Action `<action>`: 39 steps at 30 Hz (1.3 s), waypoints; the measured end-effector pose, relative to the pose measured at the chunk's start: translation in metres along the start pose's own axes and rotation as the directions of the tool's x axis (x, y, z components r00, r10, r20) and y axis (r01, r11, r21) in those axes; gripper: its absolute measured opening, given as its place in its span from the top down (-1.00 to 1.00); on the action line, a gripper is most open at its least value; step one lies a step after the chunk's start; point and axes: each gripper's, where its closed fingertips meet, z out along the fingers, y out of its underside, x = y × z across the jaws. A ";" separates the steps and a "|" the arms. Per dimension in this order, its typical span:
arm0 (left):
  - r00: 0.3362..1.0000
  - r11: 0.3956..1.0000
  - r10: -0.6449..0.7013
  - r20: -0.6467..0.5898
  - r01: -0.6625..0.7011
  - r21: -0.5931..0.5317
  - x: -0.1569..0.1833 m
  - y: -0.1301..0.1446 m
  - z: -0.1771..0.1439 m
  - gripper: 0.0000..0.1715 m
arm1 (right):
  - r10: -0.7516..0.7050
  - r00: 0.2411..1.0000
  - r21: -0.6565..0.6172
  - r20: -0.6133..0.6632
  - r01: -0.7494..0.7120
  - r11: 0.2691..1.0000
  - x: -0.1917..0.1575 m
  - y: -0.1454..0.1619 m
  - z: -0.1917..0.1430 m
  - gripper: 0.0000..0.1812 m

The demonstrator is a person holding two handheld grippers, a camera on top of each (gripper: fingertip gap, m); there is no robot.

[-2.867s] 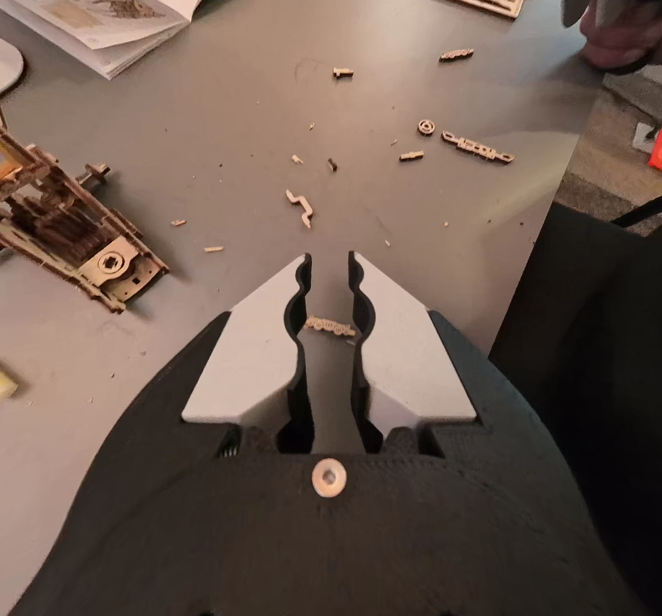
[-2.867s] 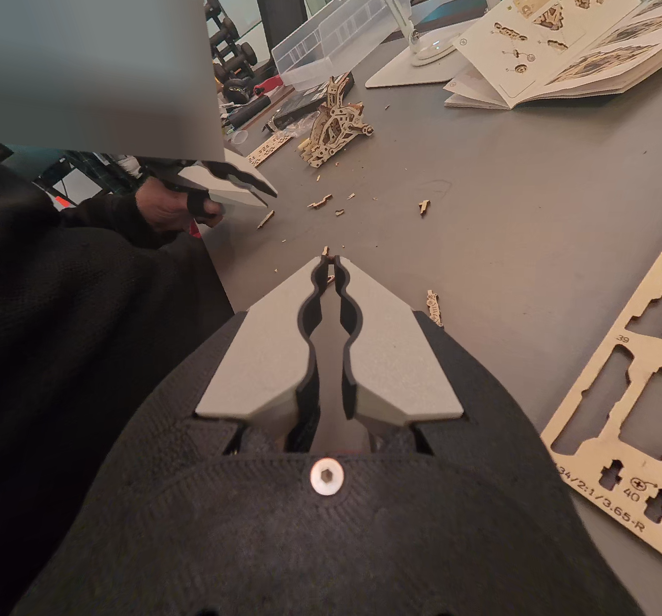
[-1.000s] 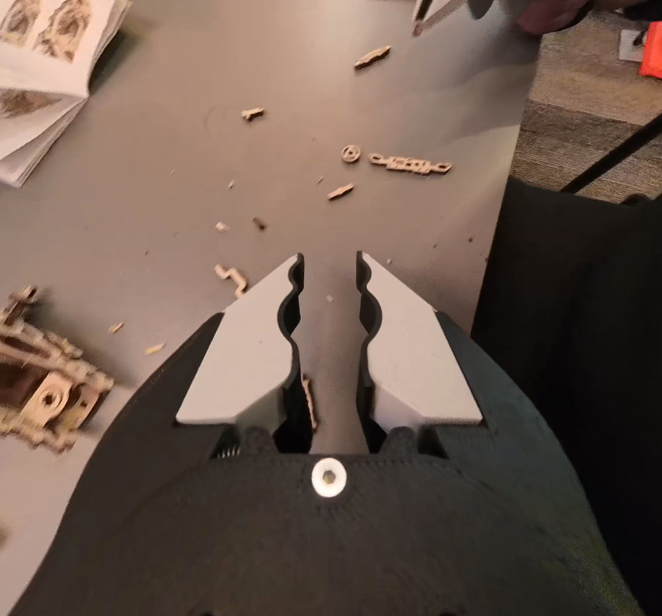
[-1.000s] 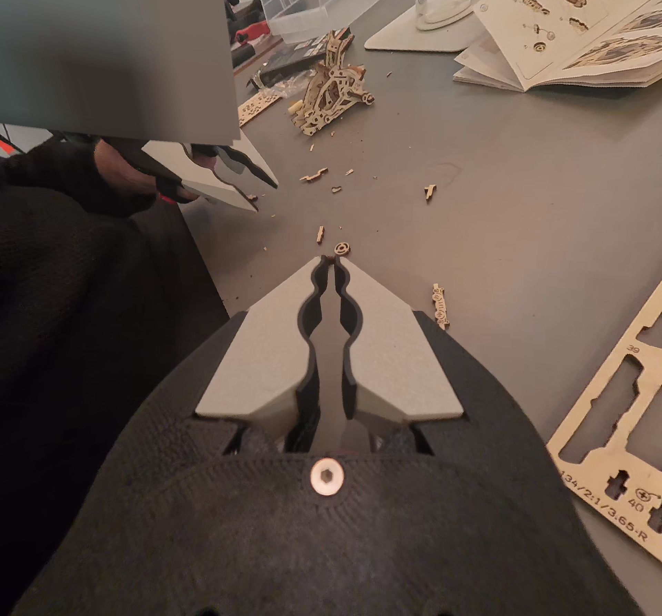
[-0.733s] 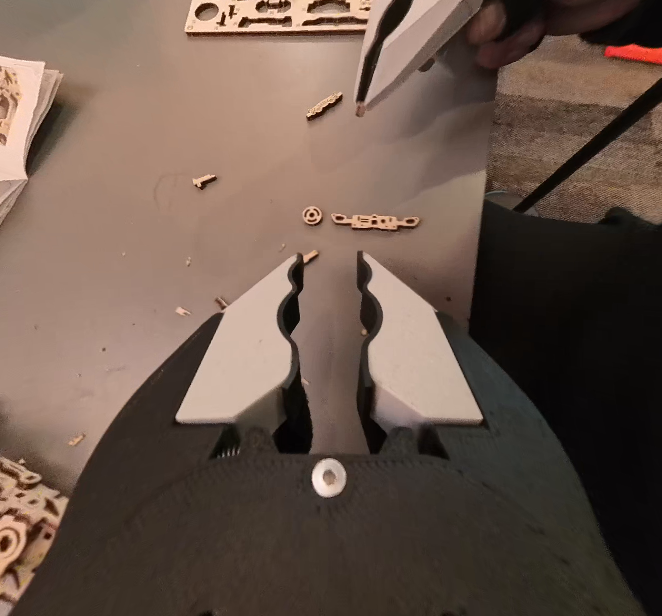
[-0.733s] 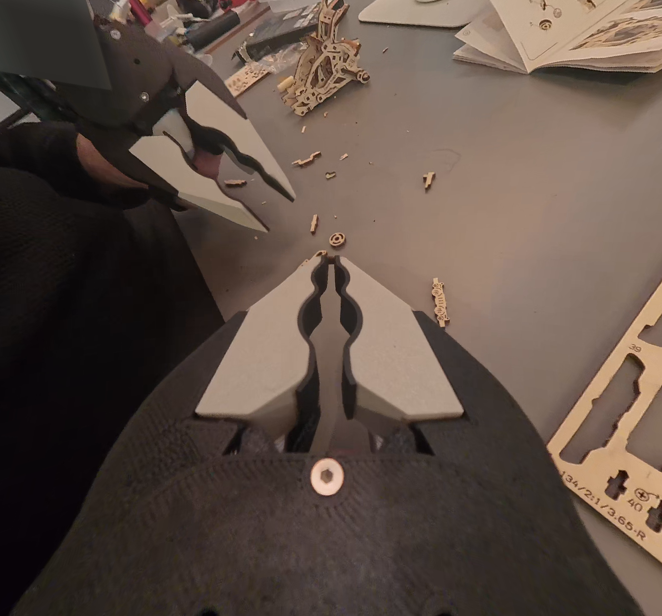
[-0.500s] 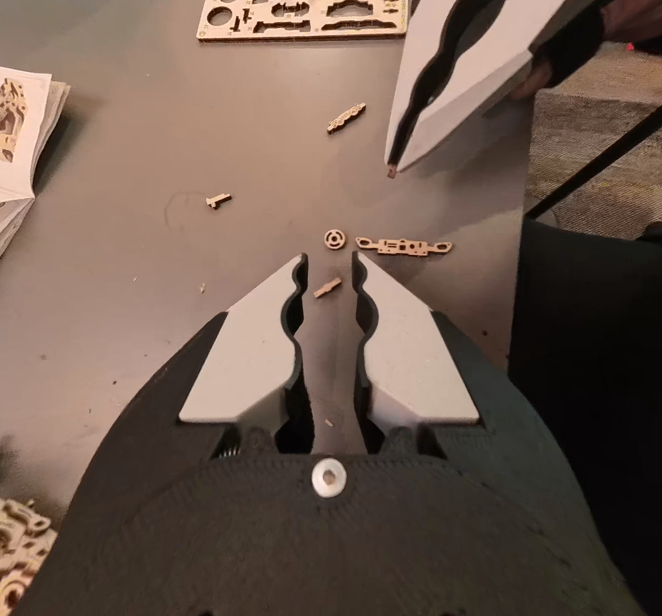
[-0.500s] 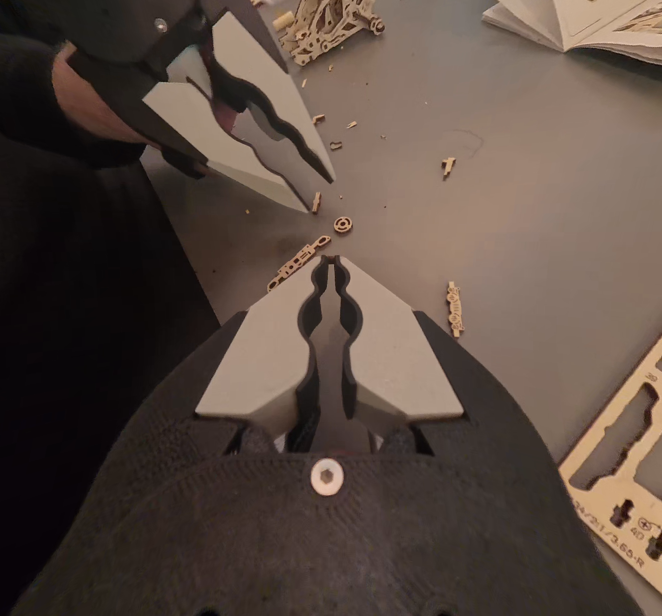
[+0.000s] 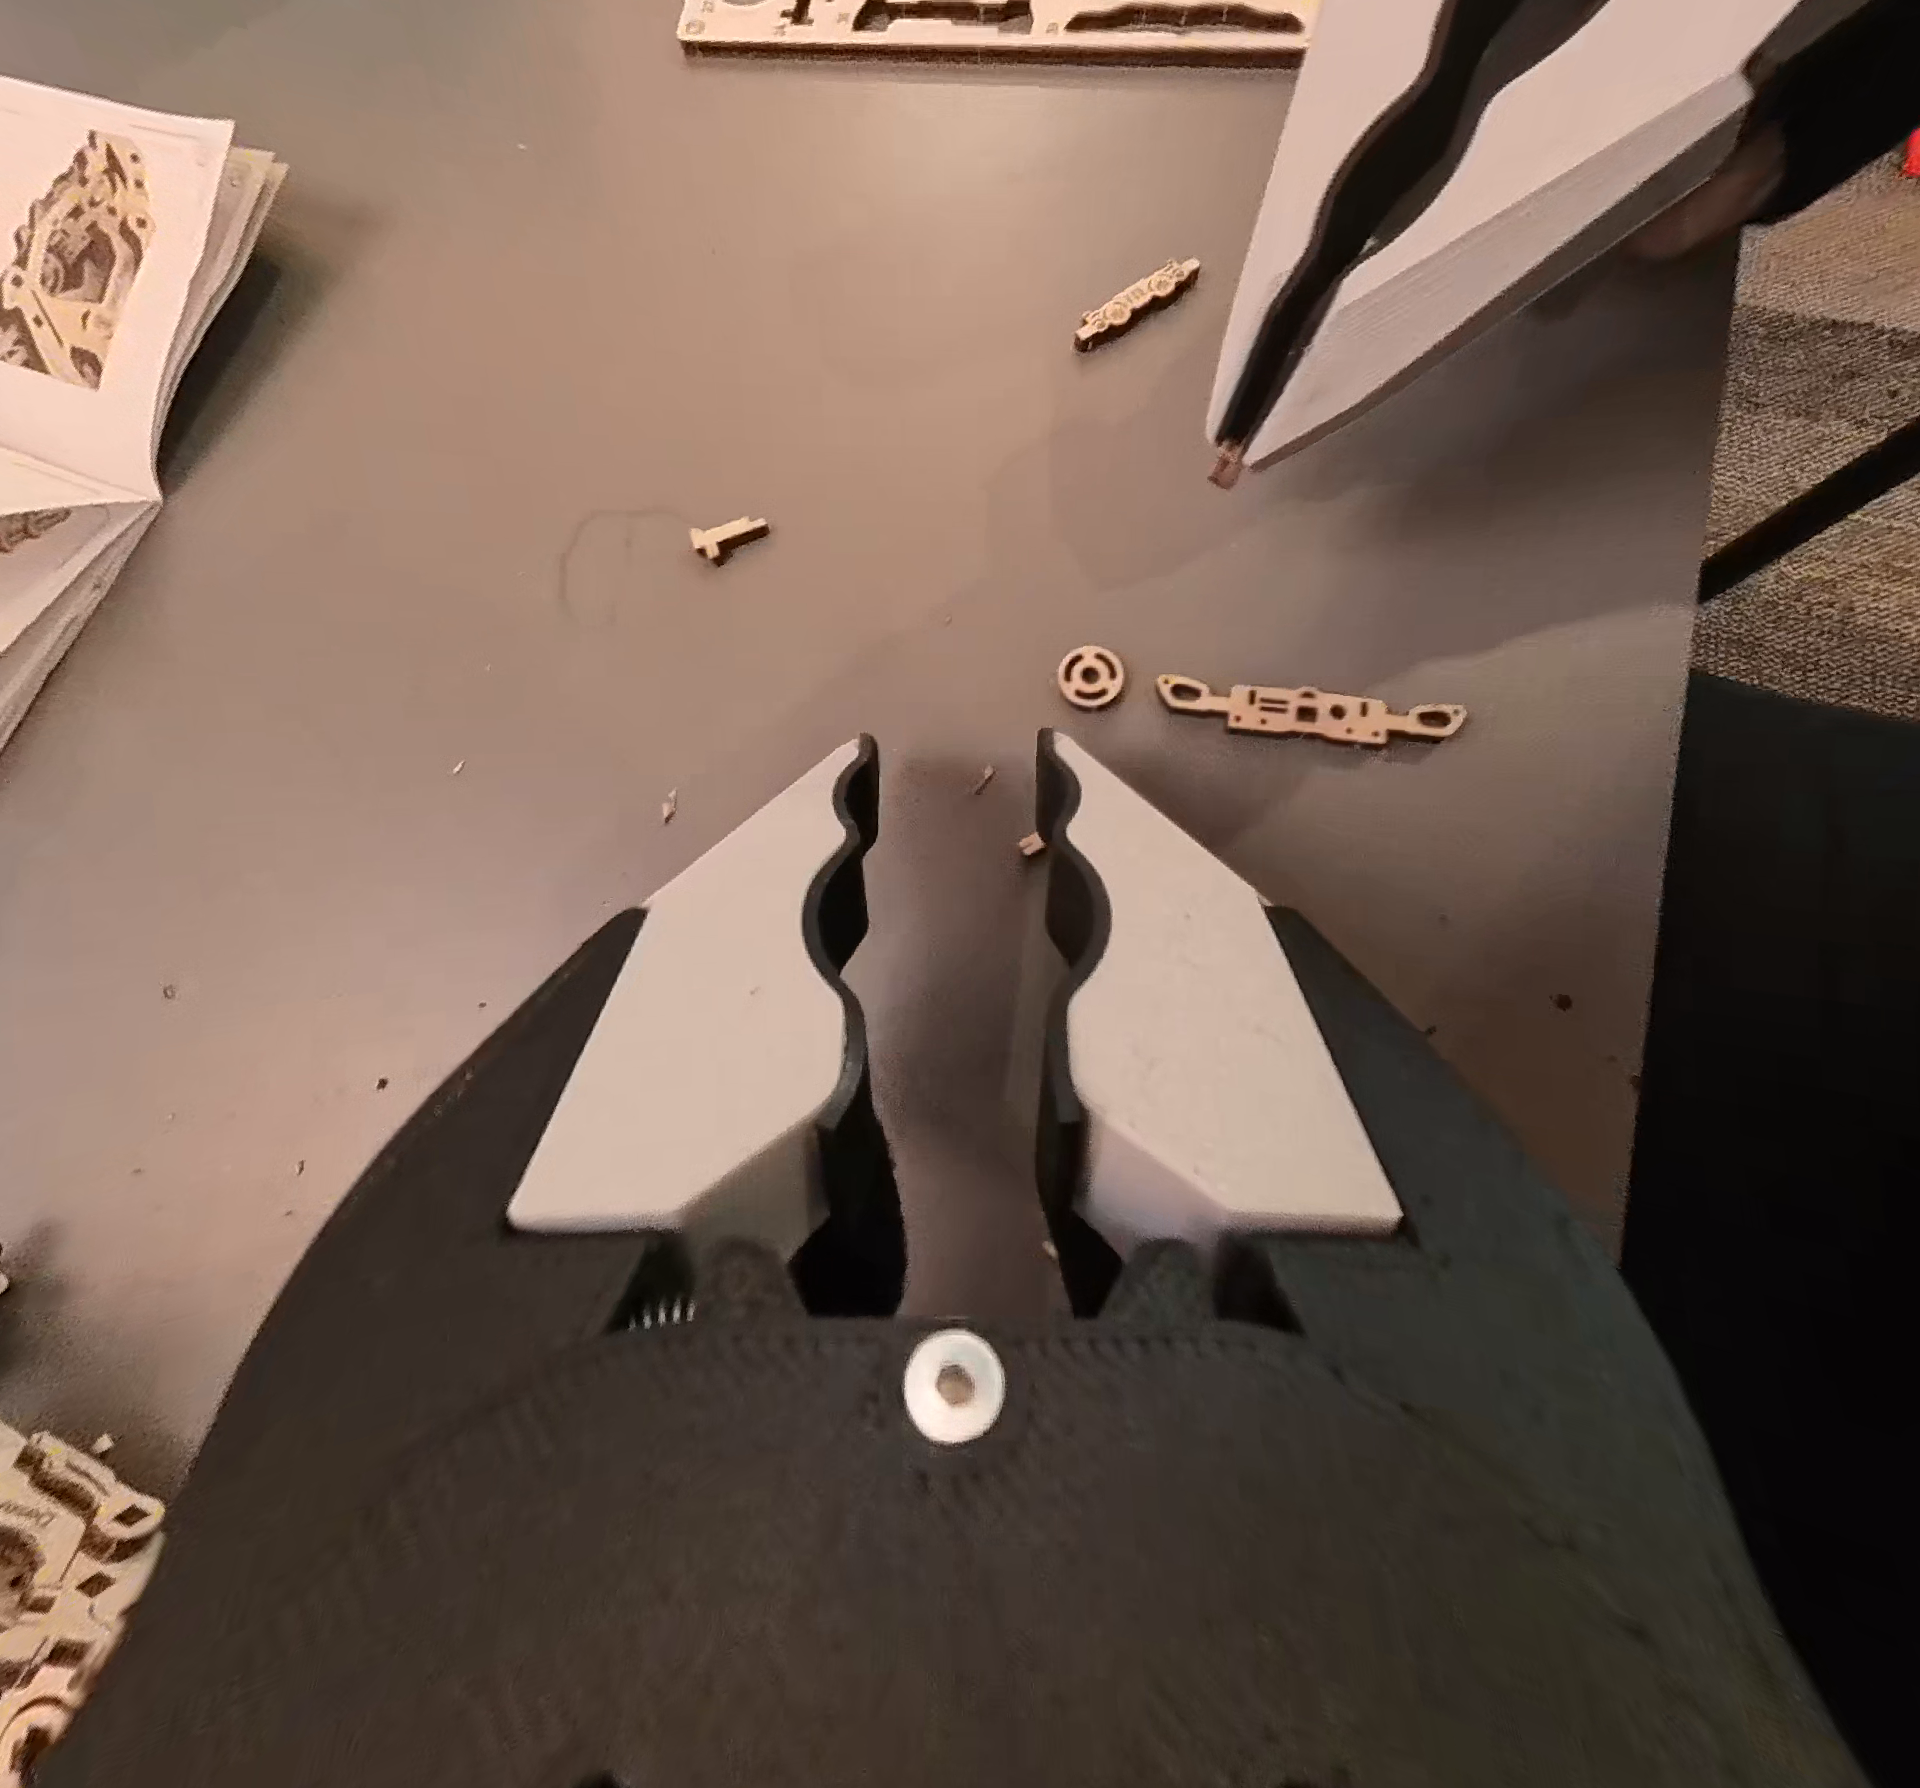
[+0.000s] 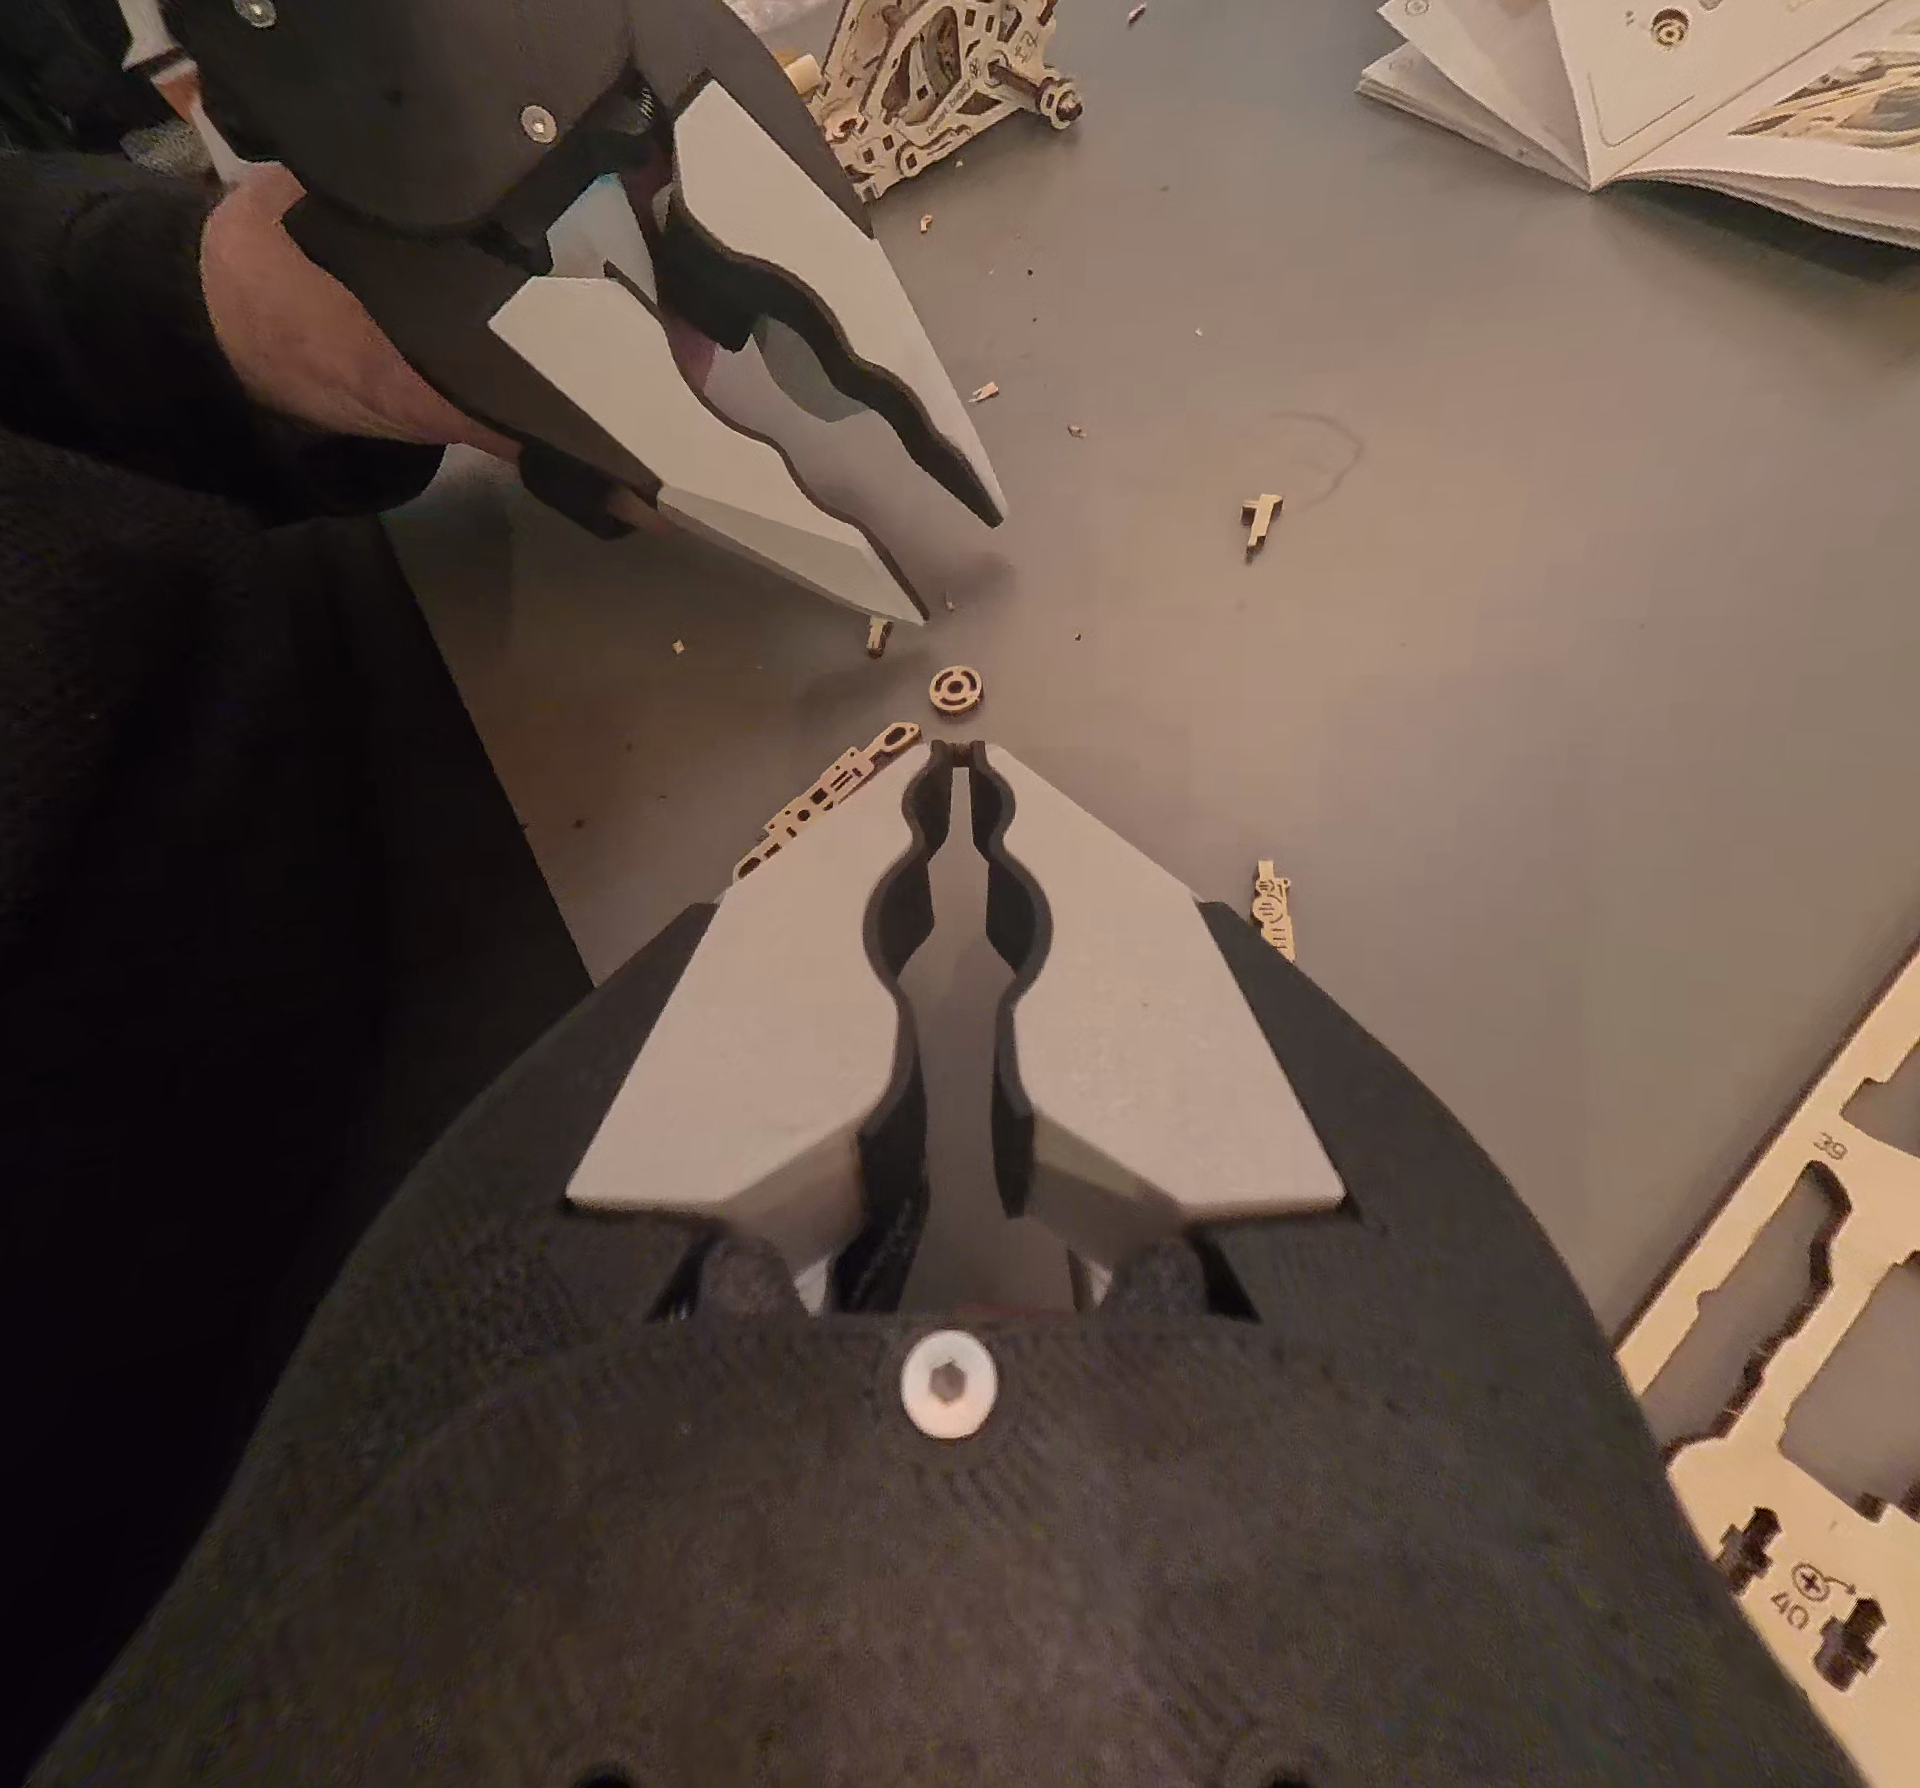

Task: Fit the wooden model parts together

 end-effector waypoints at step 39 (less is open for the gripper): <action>0.997 0.994 0.073 -0.025 -0.071 0.079 0.029 -0.016 -0.011 0.85 | -0.050 0.999 -0.026 -0.014 0.050 0.998 -0.001 -0.007 0.004 0.99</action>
